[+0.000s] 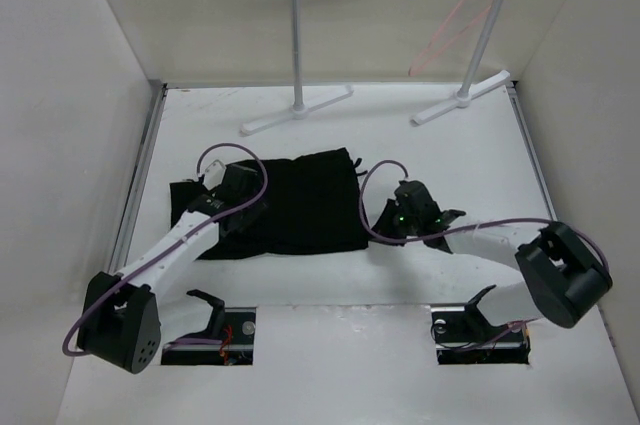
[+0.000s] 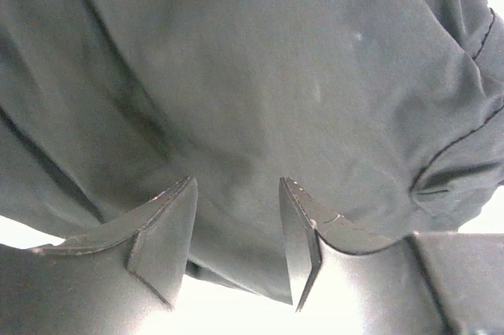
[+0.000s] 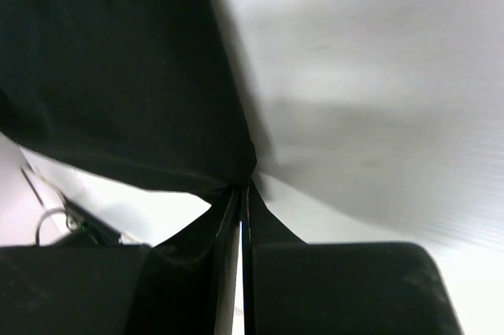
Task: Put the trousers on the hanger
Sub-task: Fold the trousers at the center of the board, then pick up the hanger from the clothesline.
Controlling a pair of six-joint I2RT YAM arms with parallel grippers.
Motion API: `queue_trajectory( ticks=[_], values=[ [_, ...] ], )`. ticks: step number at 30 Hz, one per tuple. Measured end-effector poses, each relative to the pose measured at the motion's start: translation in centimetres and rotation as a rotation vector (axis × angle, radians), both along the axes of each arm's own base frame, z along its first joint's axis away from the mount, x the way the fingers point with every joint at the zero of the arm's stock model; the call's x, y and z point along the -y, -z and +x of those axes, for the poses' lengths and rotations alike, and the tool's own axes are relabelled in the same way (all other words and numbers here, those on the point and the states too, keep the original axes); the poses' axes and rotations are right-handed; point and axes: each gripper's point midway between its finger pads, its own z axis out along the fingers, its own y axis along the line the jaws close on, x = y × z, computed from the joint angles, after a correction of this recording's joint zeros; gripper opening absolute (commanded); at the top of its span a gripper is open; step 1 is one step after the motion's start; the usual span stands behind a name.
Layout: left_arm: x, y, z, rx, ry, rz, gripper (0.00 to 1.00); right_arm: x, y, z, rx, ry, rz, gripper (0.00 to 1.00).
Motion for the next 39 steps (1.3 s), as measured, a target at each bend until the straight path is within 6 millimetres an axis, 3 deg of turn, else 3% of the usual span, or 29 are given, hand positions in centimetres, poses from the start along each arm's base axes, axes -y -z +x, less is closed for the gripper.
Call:
queue_trajectory(
  ticks=[3, 7, 9, 13, 15, 18, 20, 24, 26, 29, 33, 39],
  values=[
    [0.5, 0.1, 0.1, -0.005, 0.016, 0.001, 0.44, 1.8, -0.6, 0.4, 0.023, 0.045, 0.003, 0.15],
    [0.8, 0.2, 0.0, -0.009, 0.027, 0.004, 0.44, 2.6, -0.9, -0.5, 0.025, 0.038, -0.015, 0.51],
    [0.8, 0.2, 0.0, -0.009, 0.027, 0.005, 0.43, 3.1, -1.2, -0.8, 0.033, 0.029, -0.027, 0.60],
    [0.5, -0.3, 0.2, 0.000, 0.031, 0.012, 0.34, 4.9, -3.7, 0.0, 0.089, 0.058, -0.049, 0.64],
    [0.5, -1.2, 0.5, 0.019, 0.039, 0.015, 0.27, 6.1, -6.2, 1.9, 0.142, 0.098, -0.049, 0.53],
    [0.9, -3.0, 1.4, 0.063, 0.060, 0.016, 0.16, 7.6, -11.5, 5.9, 0.264, 0.166, -0.033, 0.21],
    [1.4, -4.0, 1.9, 0.088, 0.084, 0.019, 0.12, 8.5, -15.5, 8.8, 0.352, 0.208, -0.016, 0.14],
    [2.9, -5.4, 2.3, 0.122, 0.138, 0.023, 0.14, 9.8, -24.1, 14.8, 0.531, 0.271, 0.010, 0.18],
    [3.4, -5.6, 2.3, 0.126, 0.159, 0.029, 0.17, 10.6, -28.1, 17.6, 0.617, 0.296, 0.019, 0.31],
    [3.8, -5.4, 2.1, 0.119, 0.179, 0.039, 0.21, 12.5, -32.5, 21.4, 0.709, 0.338, 0.015, 0.49],
    [4.1, -5.0, 2.1, 0.109, 0.191, 0.045, 0.25, 15.5, -35.8, 26.4, 0.778, 0.397, 0.001, 0.55],
    [4.6, -4.2, 1.8, 0.082, 0.212, 0.055, 0.26, 17.6, -34.8, 32.0, 0.763, 0.418, -0.002, 0.52]
  ],
)
